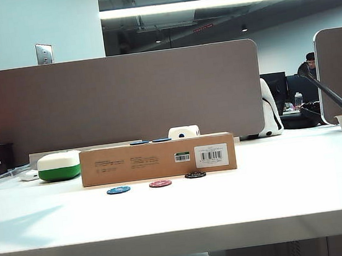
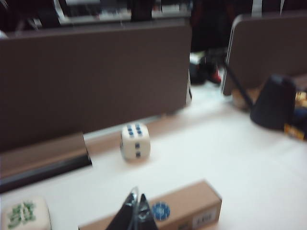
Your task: Push the chip, whose value equals the sum of all the chip values on the rectangular box, forward next to the box.
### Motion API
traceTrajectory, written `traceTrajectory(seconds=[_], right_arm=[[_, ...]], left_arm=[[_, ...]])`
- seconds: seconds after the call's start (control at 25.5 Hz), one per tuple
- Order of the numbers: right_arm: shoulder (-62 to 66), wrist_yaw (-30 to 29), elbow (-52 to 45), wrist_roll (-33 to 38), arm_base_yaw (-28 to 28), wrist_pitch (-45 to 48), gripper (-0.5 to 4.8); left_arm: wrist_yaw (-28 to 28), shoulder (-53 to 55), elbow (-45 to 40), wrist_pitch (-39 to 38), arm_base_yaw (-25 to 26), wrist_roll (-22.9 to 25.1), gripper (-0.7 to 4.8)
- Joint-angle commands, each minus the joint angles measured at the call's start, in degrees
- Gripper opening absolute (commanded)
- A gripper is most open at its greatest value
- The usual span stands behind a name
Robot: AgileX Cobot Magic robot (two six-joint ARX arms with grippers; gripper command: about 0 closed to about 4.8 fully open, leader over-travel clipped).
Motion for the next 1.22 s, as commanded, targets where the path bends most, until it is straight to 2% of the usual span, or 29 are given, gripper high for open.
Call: traceTrajectory(seconds=[0.04,0.16,0.59,0.67,0.71,0.9,0.94,0.98,1.06,1.1,1.14,1.22], right_arm=[[-0.1,-0.2,0.2,0.0,0.0,1.0,-0.05],[-0.1,-0.2,0.2,0.0,0.0,0.9,-0.05],[-0.1,-0.2,0.2,0.0,0.0,1.0,-0.05],[-0.1,-0.2,0.2,0.0,0.0,0.9,-0.05],[-0.1,-0.2,0.2,0.0,0.0,1.0,-0.05],[-0.1,-0.1,0.2,0.0,0.0,0.9,-0.05],[-0.1,-0.2,0.1,0.0,0.0,0.9,-0.05],[-0.1,-0.2,0.1,0.0,0.0,0.8,-0.05],[-0.2,-0.2,0.2,0.0,0.0,0.8,-0.05],[-0.2,-0.1,0.2,0.0,0.0,0.9,-0.05],[-0.2,-0.2,0.2,0.0,0.0,0.9,-0.05],[-0.2,-0.2,0.2,0.0,0.0,0.9,-0.05]], left_arm=[[0.2,-7.5,0.1,0.5,-0.1,0.0,-0.05],[0.4,-14.1,0.1,0.6,0.9,0.0,-0.05],[1.0,-25.9,0.1,0.5,14.4,0.0,-0.05],[0.1,-27.7,0.1,0.1,17.4,3.5,-0.05],[-3.0,-29.1,0.1,-2.7,19.1,6.0,-0.05],[-13.1,-33.0,-1.6,-30.4,21.7,5.7,-0.05],[-14.6,-33.5,-3.3,-33.7,21.9,5.5,-0.05],[-15.1,-34.7,-9.3,-34.6,22.3,5.5,-0.05],[-10.3,-36.5,-16.1,-30.2,22.4,5.1,-0.05],[-4.8,-38.0,-20.6,-26.1,22.4,4.2,-0.05],[5.2,-41.1,-28.6,-18.3,22.4,2.6,-0.05],[12.9,-44.2,-35.0,-12.4,22.5,2.6,-0.05]])
